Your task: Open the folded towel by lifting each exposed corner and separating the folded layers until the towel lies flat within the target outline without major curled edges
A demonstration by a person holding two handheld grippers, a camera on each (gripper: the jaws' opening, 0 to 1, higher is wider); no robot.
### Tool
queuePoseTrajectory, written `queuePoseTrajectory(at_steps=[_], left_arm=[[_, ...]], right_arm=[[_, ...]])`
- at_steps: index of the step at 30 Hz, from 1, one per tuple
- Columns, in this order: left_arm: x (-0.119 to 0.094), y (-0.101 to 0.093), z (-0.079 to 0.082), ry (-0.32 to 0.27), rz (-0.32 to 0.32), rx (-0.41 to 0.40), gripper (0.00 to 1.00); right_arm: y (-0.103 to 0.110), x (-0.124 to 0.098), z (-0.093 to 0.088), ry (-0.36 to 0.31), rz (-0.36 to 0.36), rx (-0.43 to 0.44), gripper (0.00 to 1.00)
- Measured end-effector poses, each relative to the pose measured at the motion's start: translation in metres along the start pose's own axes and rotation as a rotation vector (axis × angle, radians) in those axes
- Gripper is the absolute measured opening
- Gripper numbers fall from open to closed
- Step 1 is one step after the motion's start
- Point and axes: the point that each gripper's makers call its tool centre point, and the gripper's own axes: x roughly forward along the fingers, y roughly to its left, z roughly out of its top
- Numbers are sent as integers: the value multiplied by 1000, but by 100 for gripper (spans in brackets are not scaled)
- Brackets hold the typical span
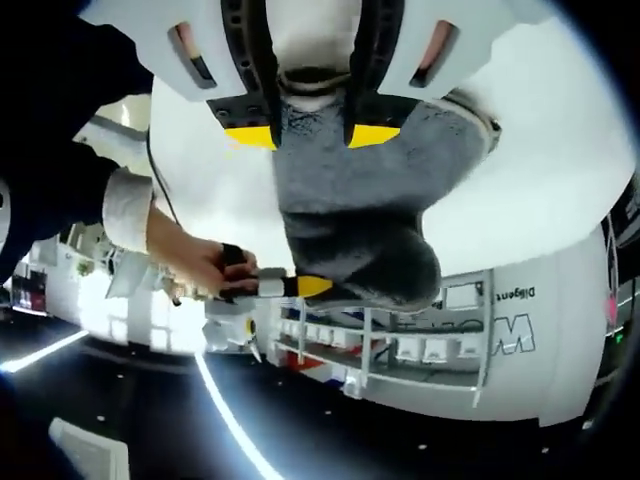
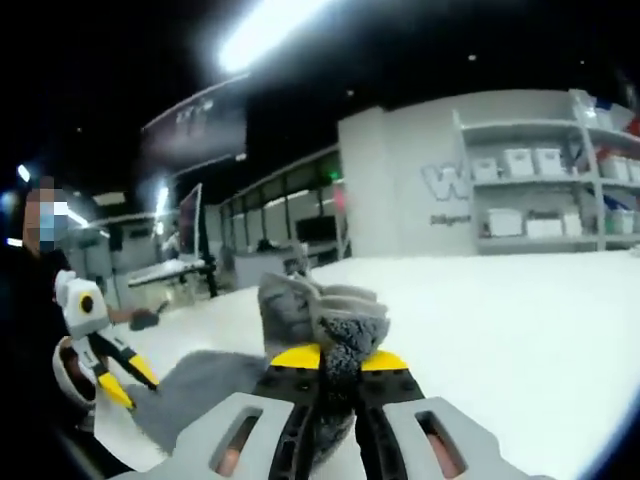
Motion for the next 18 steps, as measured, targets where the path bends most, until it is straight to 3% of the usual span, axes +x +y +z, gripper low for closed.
queuePoseTrajectory(at_steps=[6, 11, 15, 18], left_arm=[[-9, 32, 25, -78, -15, -8, 24], [-6, 63, 29, -50, -1, -36, 29], [-1, 94, 19, 11, 57, 42, 39], [4, 102, 15, 23, 46, 40, 46]], right_arm=[[-7, -1, -6, -10, -21, 61, 4], [-9, -3, -10, -16, -35, 66, 4], [-13, -5, -14, -21, -45, 80, 4], [-17, -6, -18, -22, -59, 91, 4]])
